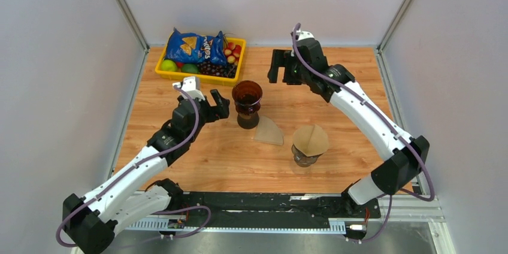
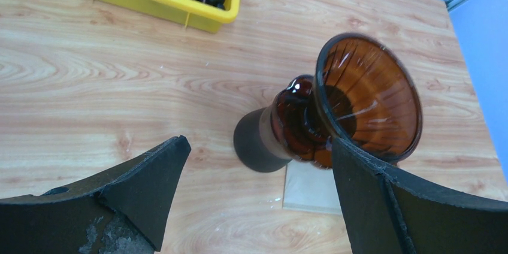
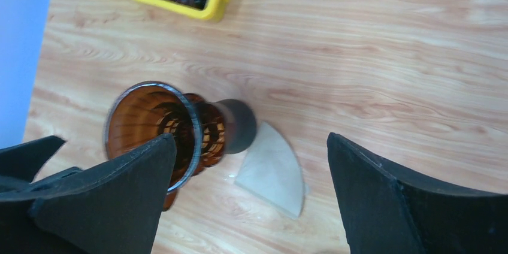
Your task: Place the coffee filter in the dripper
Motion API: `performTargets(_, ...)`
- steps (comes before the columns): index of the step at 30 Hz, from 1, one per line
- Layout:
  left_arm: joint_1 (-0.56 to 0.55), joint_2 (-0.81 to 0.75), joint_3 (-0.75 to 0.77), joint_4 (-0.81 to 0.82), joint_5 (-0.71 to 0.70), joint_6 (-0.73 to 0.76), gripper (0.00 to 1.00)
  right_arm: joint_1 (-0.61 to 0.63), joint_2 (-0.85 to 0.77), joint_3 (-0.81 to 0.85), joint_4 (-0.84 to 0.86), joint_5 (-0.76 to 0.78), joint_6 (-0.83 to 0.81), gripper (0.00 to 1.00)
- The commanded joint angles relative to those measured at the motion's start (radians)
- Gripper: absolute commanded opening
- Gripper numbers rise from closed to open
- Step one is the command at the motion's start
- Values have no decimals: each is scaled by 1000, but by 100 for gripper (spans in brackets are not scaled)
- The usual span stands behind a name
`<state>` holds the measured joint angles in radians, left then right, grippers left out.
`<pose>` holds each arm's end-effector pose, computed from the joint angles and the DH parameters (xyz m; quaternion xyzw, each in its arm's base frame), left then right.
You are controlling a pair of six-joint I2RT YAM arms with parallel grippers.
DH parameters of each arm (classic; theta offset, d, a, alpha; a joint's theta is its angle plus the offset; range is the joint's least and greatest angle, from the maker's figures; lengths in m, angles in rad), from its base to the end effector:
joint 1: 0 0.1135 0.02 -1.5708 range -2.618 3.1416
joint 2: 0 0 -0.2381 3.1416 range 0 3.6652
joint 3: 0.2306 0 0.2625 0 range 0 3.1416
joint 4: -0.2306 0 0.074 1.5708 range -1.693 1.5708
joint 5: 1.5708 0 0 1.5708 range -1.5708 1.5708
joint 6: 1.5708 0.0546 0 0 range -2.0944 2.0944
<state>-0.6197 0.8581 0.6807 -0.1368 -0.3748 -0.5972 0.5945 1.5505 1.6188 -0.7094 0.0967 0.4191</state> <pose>0.2112 -0.1261 0.2690 -0.1005 0.7960 -0.2064 0.5600 0.3086 0.2022 0.3521 -0.0566 0.8913 0.1796 0.4125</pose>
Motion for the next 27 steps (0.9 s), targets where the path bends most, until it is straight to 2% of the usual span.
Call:
performTargets(1,5,74,97,60,7,-15,100,-40,-71,-114,52,141,22,100)
performTargets(12,3,242,163,77,27,-8,100,-67,-195,-339,54,162,-12,100)
performTargets(19,5,319,205,79,70,-8,100,-68,-225,-387,60,129,-31,100)
performTargets(27,5,307,234,87,83,4,100,-69,-215,-393,71,75,-52,100)
